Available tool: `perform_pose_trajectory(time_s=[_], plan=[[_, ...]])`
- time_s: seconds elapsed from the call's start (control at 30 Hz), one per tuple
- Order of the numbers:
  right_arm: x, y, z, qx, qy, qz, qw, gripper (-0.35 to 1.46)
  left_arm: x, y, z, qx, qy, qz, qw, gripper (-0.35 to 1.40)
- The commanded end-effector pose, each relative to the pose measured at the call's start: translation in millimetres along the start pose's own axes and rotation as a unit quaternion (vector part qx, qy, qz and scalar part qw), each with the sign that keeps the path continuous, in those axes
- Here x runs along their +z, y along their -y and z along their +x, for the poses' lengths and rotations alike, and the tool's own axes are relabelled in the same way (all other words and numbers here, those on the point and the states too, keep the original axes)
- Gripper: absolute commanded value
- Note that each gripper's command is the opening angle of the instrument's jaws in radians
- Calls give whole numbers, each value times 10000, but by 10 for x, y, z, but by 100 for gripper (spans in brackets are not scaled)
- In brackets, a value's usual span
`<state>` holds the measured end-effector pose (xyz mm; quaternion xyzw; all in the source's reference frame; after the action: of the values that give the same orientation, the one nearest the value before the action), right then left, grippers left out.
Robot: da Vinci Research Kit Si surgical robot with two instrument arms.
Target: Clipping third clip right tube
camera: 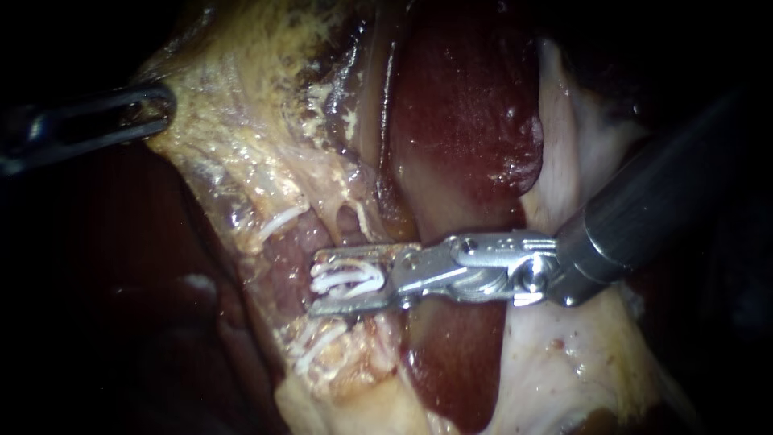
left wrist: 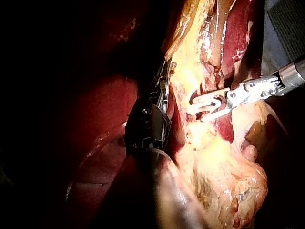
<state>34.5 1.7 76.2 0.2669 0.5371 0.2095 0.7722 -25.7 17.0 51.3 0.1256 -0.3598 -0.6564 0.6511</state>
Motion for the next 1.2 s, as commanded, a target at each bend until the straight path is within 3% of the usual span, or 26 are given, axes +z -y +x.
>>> perform_pose_trajectory(time_s=[0.03,0.33,0.43,0.63,0.73,0.87,1.2], plan=[[0,0,0,1,0,-1,10000,35,0,0,0,1,2,-1,10000,-35],[-1,1,1,31,0,4,10000,39,-1,0,0,1,2,-2,10000,-35],[-7,8,5,363,22,174,9992,50,-1,0,0,1,2,-1,10000,-35],[-36,28,34,1017,-290,366,9937,57,-3,-1,-1,2,-3,4,10000,-35],[-51,32,46,1113,-300,405,9925,56,-4,-1,-2,-1,7,12,10000,-35],[-63,30,48,1156,-294,432,9919,54,-8,0,-5,-9,9,23,10000,-35],[-61,12,40,1282,-320,296,9908,52,-17,3,-11,-39,64,68,9999,-35]])
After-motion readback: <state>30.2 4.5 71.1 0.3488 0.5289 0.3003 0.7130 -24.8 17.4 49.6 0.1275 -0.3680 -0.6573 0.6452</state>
